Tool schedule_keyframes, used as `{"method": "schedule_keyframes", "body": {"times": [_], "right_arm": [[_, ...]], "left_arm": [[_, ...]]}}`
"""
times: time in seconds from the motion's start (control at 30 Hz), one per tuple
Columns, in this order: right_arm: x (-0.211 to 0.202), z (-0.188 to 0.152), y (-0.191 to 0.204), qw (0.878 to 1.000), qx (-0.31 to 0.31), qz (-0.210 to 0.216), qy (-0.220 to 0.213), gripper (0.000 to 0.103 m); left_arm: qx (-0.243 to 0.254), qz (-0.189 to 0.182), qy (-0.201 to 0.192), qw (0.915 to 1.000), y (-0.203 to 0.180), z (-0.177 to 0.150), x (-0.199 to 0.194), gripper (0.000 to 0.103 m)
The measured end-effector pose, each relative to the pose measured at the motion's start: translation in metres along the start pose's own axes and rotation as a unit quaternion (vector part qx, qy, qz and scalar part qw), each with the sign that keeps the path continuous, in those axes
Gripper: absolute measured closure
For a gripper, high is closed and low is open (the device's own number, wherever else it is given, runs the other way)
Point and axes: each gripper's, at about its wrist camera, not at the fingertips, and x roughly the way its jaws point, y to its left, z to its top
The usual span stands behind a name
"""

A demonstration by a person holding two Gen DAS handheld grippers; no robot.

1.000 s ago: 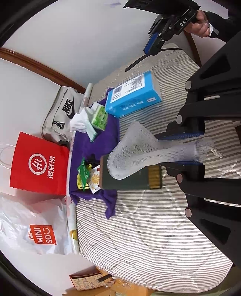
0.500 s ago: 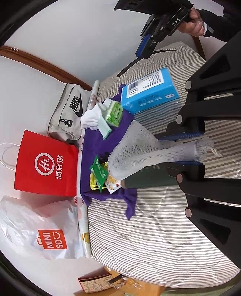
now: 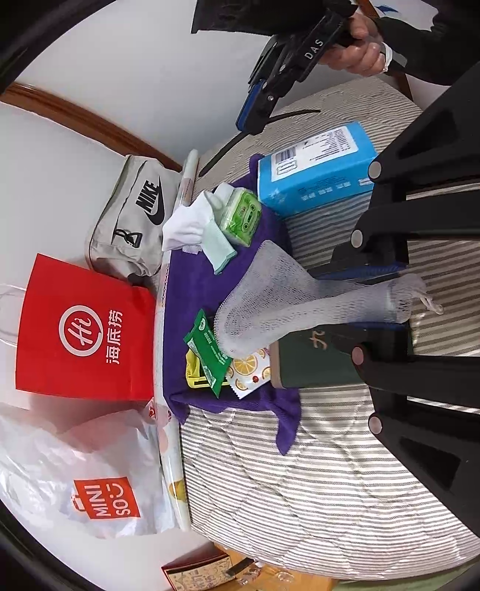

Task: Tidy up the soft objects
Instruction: 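Carry the mesh bag and watch strap over the purple towel with both grippers, then lower the mesh bag and watch strap onto the purple towel and open both grippers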

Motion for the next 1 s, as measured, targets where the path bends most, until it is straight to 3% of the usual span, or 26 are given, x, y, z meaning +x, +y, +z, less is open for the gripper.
{"method": "schedule_keyframes", "body": {"times": [0.67, 1.0], "right_arm": [[0.087, 0.044, -0.053, 0.998, 0.04, 0.017, 0.037, 0.083], [0.128, 0.042, -0.071, 0.996, 0.048, 0.009, 0.074, 0.082]], "left_arm": [[-0.025, -0.014, 0.016, 0.9995, 0.019, 0.063, 0.059, 0.085], [-0.046, -0.023, 0.039, 0.9979, 0.032, 0.088, 0.102, 0.085]]}}
